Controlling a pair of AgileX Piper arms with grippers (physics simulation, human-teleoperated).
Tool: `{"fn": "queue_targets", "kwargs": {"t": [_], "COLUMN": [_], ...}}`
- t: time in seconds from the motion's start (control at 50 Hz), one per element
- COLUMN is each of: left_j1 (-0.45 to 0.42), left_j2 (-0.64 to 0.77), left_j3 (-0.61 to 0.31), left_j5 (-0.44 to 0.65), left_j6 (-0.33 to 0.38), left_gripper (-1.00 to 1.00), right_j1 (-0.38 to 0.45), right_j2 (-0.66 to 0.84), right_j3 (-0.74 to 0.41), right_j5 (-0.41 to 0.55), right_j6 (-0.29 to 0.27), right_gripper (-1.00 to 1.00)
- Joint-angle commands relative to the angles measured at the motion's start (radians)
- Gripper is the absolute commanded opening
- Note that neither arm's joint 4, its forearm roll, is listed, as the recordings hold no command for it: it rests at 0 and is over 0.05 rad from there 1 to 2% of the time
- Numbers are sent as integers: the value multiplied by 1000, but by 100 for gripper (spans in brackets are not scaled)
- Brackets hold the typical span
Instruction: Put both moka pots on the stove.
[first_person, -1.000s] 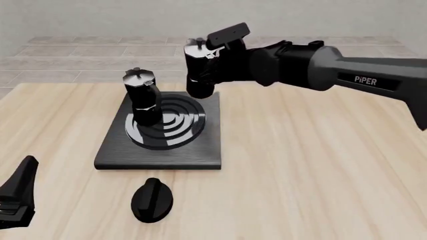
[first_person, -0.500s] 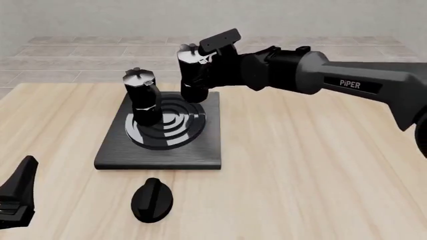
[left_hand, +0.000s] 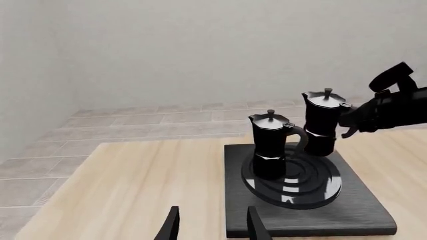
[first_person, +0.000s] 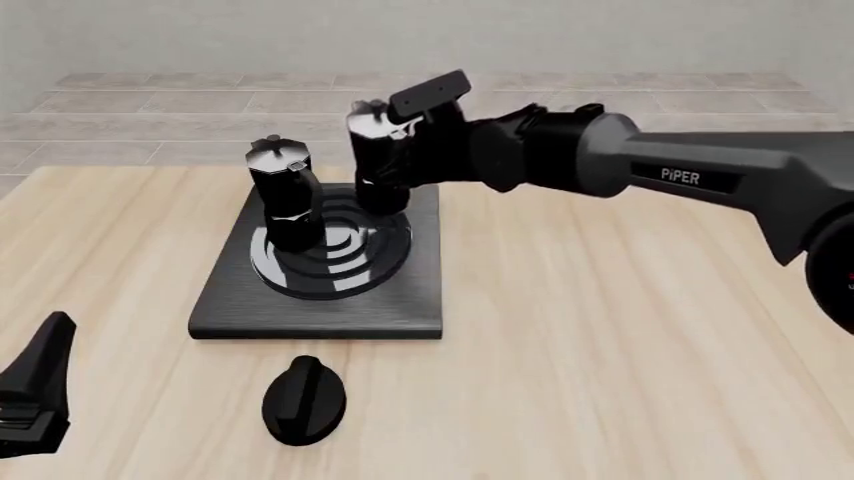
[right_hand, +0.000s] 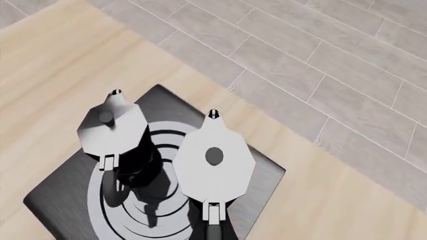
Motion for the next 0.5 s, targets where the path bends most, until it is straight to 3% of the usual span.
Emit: {"fn": "queue_targets", "kwargs": {"t": [0.02, 0.5], "left_j1": [3, 3], "left_j2": [0, 0], "left_j3": [-5, -1], "left_j5": [5, 2], "left_j6": [-1, -4], "left_gripper": [100, 100], "right_j1": [12, 34], "right_j2": [-8, -6], "right_j3": [-26, -14], "right_j5": [-16, -29], "right_j6": [11, 23], "right_gripper": [-100, -100]}}
